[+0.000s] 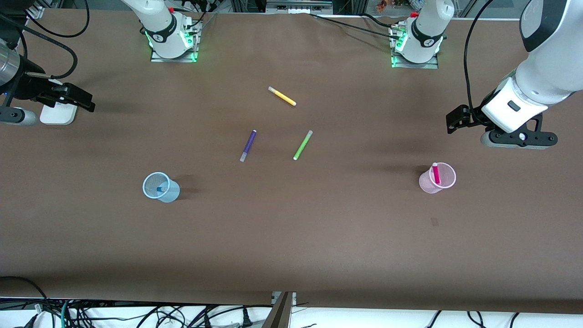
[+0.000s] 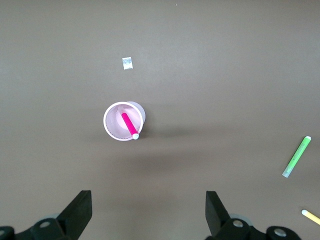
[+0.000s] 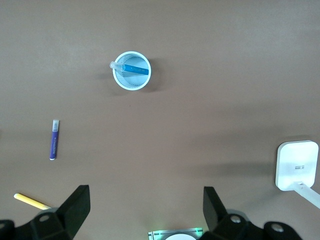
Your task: Place pink and blue markers in matching cups
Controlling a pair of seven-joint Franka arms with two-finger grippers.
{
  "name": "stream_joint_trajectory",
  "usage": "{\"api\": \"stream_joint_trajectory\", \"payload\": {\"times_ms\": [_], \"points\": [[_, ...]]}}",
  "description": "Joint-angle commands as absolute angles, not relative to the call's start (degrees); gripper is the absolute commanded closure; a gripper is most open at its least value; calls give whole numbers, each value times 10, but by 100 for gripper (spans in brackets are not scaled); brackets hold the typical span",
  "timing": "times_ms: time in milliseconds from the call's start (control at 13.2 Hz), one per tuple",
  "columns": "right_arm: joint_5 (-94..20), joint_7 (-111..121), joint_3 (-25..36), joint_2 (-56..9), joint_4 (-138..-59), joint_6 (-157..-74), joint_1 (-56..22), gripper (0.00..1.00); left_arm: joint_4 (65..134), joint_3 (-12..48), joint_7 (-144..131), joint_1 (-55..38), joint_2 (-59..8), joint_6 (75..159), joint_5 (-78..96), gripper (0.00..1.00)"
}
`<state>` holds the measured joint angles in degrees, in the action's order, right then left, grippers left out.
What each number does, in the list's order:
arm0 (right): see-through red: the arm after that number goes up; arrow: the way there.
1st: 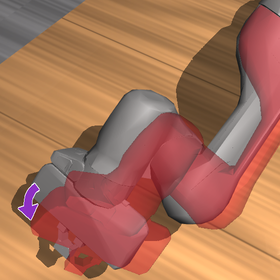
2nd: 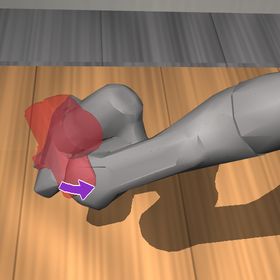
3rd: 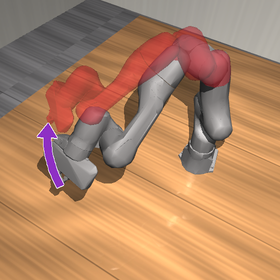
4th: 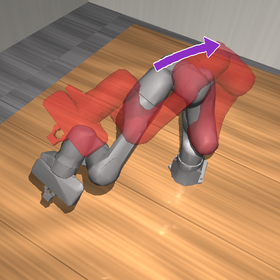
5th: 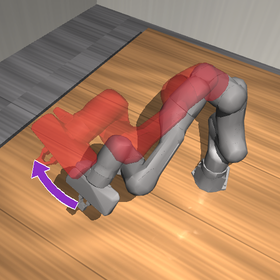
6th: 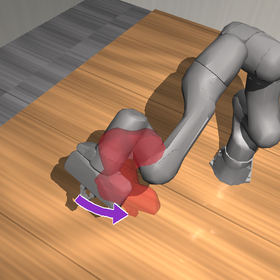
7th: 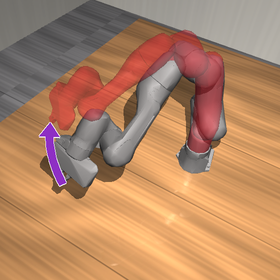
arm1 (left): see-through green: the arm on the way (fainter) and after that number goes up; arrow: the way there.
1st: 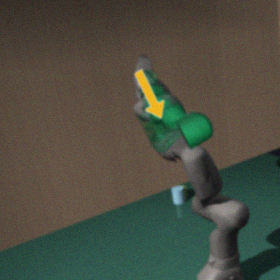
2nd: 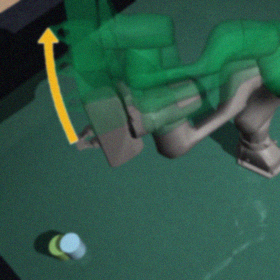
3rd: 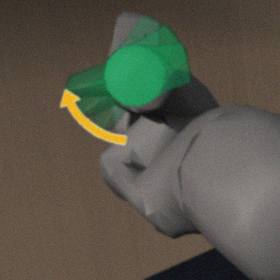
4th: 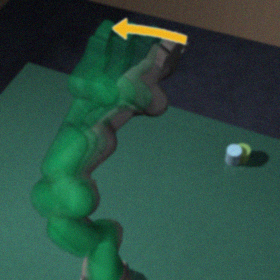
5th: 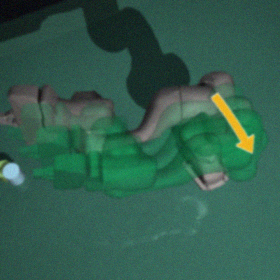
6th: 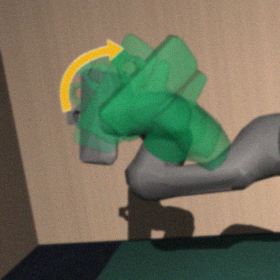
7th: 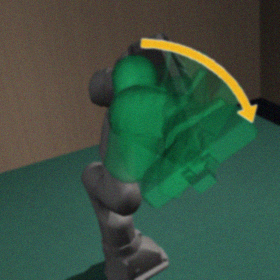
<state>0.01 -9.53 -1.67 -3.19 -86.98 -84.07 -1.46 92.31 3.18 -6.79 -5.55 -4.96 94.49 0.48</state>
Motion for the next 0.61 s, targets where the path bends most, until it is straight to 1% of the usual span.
{"api": "stream_joint_trajectory", "payload": {"times_ms": [0, 76, 227, 530], "points": [[9, -98, -20, -37, -856, -836, -11, 0, 887, 30, -62, -61, -54, 917, -8, 0], [9, -98, -20, -37, -855, -836, -11, 0, 864, 31, -63, -61, -54, 899, -8, 0], [9, -98, -20, -37, -855, -836, -11, 0, 846, 27, -63, -60, -54, 883, -8, 0], [8, -98, -20, -37, -855, -836, -10, 0, 854, 33, -59, -62, -54, 878, -9, 0]]}}
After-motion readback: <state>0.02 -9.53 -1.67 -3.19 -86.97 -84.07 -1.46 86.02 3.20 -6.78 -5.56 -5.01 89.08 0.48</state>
